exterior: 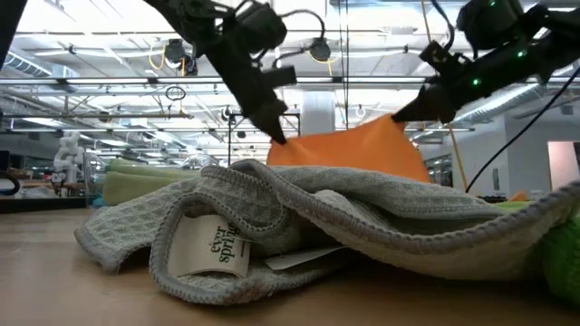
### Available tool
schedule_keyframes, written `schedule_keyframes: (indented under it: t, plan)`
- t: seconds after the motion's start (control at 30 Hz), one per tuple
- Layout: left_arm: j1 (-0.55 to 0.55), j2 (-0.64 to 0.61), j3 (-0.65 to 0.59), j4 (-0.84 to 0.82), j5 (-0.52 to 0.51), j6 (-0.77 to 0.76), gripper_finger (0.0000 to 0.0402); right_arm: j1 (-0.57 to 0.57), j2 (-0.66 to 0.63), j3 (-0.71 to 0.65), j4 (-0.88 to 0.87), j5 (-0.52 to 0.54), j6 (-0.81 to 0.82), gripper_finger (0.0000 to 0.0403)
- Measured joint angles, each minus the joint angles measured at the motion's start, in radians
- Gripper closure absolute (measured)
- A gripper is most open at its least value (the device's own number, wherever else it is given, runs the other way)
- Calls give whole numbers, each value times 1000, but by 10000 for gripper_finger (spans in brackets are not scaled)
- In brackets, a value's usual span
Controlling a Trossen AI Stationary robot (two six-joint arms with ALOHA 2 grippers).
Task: Fold microfiber towels
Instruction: Fold the orange microfiber cloth
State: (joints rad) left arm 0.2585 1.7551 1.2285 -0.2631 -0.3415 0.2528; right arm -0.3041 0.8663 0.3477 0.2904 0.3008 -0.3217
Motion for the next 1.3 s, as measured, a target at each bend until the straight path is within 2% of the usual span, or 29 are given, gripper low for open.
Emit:
schedule_keyframes:
  t: [0.17,0.27,0.37,0.47,0.57,0.63,0.73,0.9,0.97,1.03,1.3]
  plan:
    - [-11,30,0,-24,166,-56,304,-9,87,-1,7,-110,-7,403]
    - [-50,54,0,-59,214,-120,255,-9,136,-1,4,-161,-33,403]
    - [-93,54,-1,-106,211,-143,214,-9,177,-1,0,-202,-54,403]
    - [-123,24,-2,-139,151,-135,182,-9,208,-1,1,-206,-61,403]
    - [-116,-12,0,-78,82,-154,163,-9,229,-1,-3,-212,-65,403]
    - [-105,-10,0,-10,82,-167,160,-9,236,-1,-4,-226,-65,403]
    - [-114,20,0,42,138,-174,165,-9,235,-1,-1,-225,-64,403]
    - [-165,91,0,28,142,-96,192,-9,233,0,-3,-225,-61,403]
    - [-168,123,-1,27,194,-78,205,-9,233,0,-4,-225,-59,403]
    - [-161,149,-1,32,253,-77,217,-9,233,0,-6,-225,-58,403]
    - [-103,236,-1,81,300,-29,254,-9,233,0,-4,-225,-58,403]
